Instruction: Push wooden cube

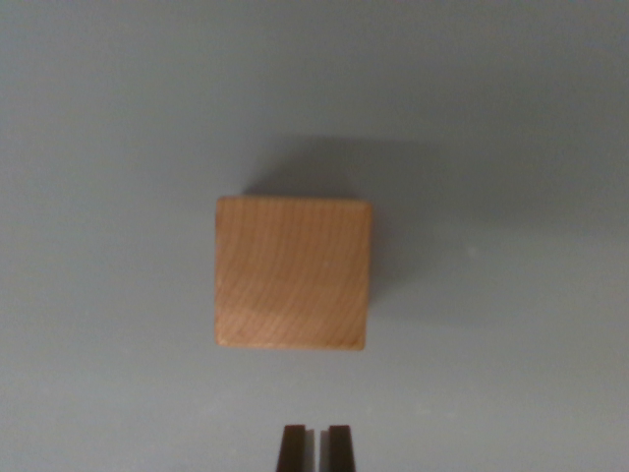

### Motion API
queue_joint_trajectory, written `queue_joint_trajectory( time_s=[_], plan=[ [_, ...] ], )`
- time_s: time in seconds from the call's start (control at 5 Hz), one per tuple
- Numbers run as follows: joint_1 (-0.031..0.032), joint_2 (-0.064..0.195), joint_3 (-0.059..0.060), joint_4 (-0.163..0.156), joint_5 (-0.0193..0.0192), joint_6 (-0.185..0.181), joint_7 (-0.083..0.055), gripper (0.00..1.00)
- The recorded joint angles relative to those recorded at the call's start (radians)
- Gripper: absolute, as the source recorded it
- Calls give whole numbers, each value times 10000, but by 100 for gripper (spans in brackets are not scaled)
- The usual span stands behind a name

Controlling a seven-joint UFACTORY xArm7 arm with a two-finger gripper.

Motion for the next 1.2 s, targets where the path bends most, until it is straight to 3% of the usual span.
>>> queue_joint_trajectory(
  time_s=[0.2, 0.4, 0.6, 0.8, 1.0, 1.2],
  plan=[
    [0, 0, 0, 0, 0, 0, 0, 0],
    [52, 106, 42, -293, -2, -338, 96, 0],
    [52, 106, 42, -293, -2, -338, 96, 0],
    [98, 200, 79, -550, -3, -634, 180, 0],
    [98, 200, 79, -550, -3, -634, 180, 0],
    [136, 279, 111, -766, -4, -883, 251, 0]
  ],
)
